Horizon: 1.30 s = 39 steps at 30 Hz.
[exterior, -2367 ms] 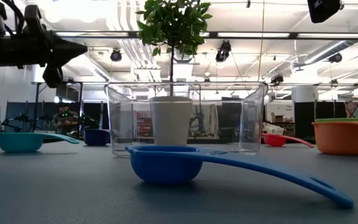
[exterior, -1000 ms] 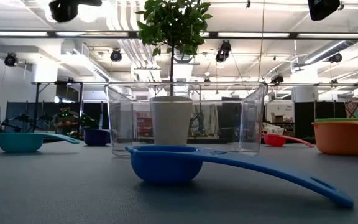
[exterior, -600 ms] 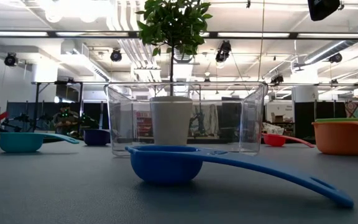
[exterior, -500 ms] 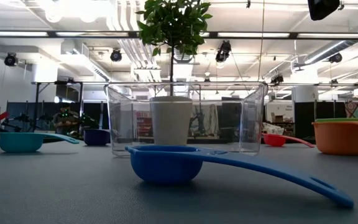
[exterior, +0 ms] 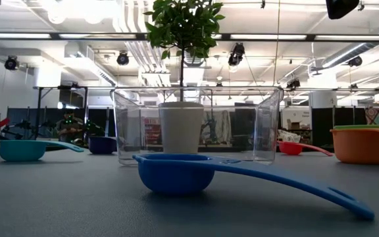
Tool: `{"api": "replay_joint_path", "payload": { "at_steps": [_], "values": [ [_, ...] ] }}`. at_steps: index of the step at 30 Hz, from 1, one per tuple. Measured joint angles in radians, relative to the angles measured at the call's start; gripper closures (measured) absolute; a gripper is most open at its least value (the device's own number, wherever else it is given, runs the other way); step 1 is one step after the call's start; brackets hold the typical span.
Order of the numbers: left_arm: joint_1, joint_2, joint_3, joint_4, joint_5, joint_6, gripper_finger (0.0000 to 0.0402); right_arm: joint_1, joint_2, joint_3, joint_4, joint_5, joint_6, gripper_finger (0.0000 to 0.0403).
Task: Nest measuring cups in basket
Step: Stack the yellow measuring cup on top of the green measuring cup
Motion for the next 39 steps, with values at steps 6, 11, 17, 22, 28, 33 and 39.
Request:
{"api": "replay_joint_path", "payload": {
  "at_steps": [6, 11, 17, 22, 28, 33, 39],
  "values": [
    [-0.065, -0.018, -0.034, -0.057, -0.051, -0.087, 0.0175, 0.0, 0.0, 0.0, 0.0, 0.0, -0.012, 0.028],
    [-0.108, -0.112, -0.187, 0.071, -0.055, -0.184, 0.0192, 0.0, 0.0, 0.0, 0.0, 0.0, -0.004, 0.028],
    [-0.116, -0.245, -0.442, 0.326, 0.009, -0.291, 0.0206, 0.0, 0.0, 0.0, 0.0, -0.003, 0.022, 0.028],
    [-0.121, -0.309, -0.571, 0.408, 0.053, -0.314, 0.0207, 0.0, 0.0, 0.0, -0.004, -0.008, 0.025, 0.028],
    [-0.121, -0.317, -0.635, 0.499, 0.083, -0.309, 0.0207, 0.0, 0.001, 0.0, -0.01, -0.008, 0.032, 0.028],
    [-0.121, -0.291, -0.647, 0.539, 0.083, -0.304, 0.0208, 0.0, 0.001, 0.0, -0.01, -0.008, 0.032, 0.028],
    [-0.121, -0.264, -0.664, 0.622, 0.082, -0.26, 0.0272, 0.0, 0.001, 0.0, -0.01, -0.008, 0.041, 0.028]
  ]
}}
